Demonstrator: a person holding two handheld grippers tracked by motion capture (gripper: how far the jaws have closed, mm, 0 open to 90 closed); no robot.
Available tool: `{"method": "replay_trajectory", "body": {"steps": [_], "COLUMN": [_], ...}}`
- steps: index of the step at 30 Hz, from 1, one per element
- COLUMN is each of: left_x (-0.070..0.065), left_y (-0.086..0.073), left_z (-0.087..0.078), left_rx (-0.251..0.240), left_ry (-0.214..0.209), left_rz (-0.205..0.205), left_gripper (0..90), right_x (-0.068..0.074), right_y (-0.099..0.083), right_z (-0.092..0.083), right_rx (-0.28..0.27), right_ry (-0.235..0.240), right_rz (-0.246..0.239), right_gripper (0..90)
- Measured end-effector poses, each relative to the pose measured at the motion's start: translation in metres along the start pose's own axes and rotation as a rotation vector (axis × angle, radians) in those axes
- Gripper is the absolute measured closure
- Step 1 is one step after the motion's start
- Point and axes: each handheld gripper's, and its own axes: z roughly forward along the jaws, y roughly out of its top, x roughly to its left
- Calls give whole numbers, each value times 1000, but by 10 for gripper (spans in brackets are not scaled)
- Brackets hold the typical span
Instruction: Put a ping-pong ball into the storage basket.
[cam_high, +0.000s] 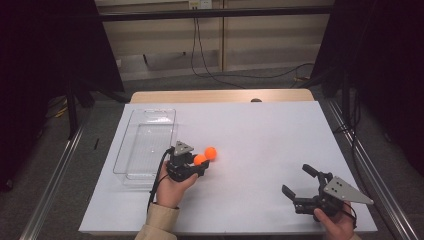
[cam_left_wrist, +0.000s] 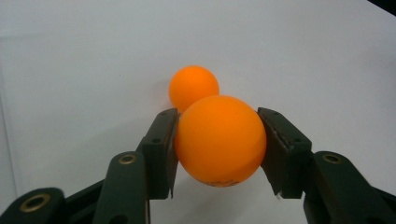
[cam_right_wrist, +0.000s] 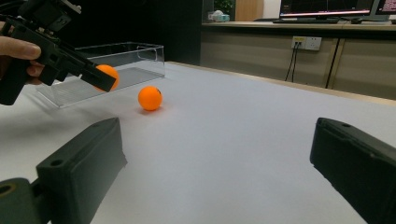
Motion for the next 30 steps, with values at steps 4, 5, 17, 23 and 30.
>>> {"method": "replay_trajectory", "body": {"steps": [4,5,17,23,30], "left_x": [1,1,3,3,4], "left_y": [1,1,3,4,6], "left_z": [-2,-2,-5,-7,-10], "left_rx": [3,-1,2,-3,-3], "left_ry": [1,1,0,0,-1], "left_rz": [1,-4,-7,-10,-11], "left_gripper": [508,508,508,508,508], "right_x": [0,0,0,0,0], "right_y": [0,0,0,0,0], "right_z": [0,0,-1,-1,-1], "right_rx": [1,1,1,1,1], "right_ry": [0,1,-1,0,0], "right_rz": [2,1,-2,-1,-1], "right_gripper": [24,24,24,24,24]}}
